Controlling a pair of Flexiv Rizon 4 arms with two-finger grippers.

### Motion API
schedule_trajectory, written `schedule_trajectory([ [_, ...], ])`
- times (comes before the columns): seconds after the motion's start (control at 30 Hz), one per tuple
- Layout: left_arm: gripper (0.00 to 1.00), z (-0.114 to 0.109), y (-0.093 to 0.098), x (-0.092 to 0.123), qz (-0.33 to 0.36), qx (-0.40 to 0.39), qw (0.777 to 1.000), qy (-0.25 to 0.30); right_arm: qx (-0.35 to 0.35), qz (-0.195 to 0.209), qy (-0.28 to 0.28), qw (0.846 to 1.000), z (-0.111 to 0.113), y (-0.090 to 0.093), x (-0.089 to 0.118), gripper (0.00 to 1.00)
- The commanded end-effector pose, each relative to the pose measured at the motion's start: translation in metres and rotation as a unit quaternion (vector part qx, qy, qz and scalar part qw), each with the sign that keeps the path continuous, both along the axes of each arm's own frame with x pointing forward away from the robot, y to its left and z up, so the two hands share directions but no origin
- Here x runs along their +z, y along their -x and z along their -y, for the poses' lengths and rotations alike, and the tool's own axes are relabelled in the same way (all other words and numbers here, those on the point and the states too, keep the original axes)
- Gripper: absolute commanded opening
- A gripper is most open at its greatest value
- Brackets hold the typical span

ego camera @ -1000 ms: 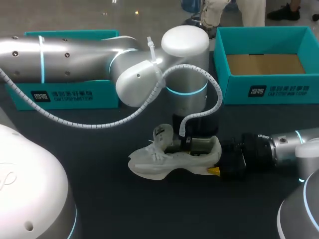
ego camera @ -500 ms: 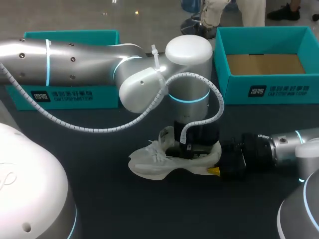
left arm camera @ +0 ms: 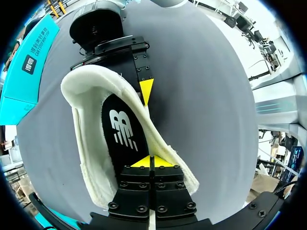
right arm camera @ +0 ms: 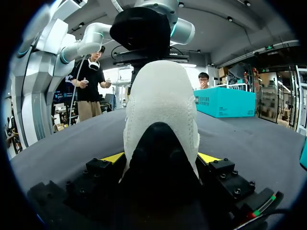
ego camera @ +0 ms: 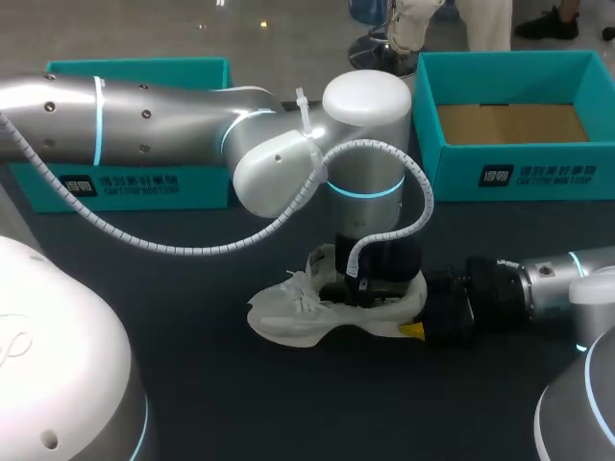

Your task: Take the shoe out of the shoebox, open the shoe tongue, remove and reinsert the insole, then place the shoe into the shoebox

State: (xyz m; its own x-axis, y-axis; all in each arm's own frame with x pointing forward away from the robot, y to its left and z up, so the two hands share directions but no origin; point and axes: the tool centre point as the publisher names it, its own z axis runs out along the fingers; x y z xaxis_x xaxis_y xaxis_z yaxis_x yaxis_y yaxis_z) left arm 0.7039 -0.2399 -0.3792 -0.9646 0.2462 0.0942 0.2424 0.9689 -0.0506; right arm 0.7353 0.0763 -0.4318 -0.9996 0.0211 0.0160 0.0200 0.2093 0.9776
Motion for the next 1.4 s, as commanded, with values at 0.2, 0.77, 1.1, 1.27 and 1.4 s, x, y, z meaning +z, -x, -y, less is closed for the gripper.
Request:
schedule_trajectory([
  [0.2,0.00,-0.0012,0.0016,-0.0038,-0.001,-0.001,1.000,-0.004,0.000,-0.001,0.001,1.000,-0.0007,-0.0010,-0.0043,0.00],
  [0.77,0.31,0.0015,0.0001,-0.0053,0.002,-0.007,1.000,-0.004,0.000,-0.001,0.001,1.000,-0.0007,-0.0010,-0.0043,0.00],
  [1.1,0.36,0.0014,-0.0021,-0.0039,0.013,-0.007,1.000,0.001,0.000,-0.001,0.001,1.000,-0.0007,-0.0010,-0.0043,0.00],
  [1.27,0.37,0.0018,-0.0023,-0.0037,0.017,-0.009,1.000,0.003,0.000,-0.001,0.001,1.000,-0.0007,-0.0010,-0.0043,0.00],
  [1.4,0.38,0.0037,-0.0052,-0.0047,0.025,-0.010,1.000,0.004,0.000,-0.001,0.001,1.000,-0.0007,-0.0010,-0.0043,0.00],
])
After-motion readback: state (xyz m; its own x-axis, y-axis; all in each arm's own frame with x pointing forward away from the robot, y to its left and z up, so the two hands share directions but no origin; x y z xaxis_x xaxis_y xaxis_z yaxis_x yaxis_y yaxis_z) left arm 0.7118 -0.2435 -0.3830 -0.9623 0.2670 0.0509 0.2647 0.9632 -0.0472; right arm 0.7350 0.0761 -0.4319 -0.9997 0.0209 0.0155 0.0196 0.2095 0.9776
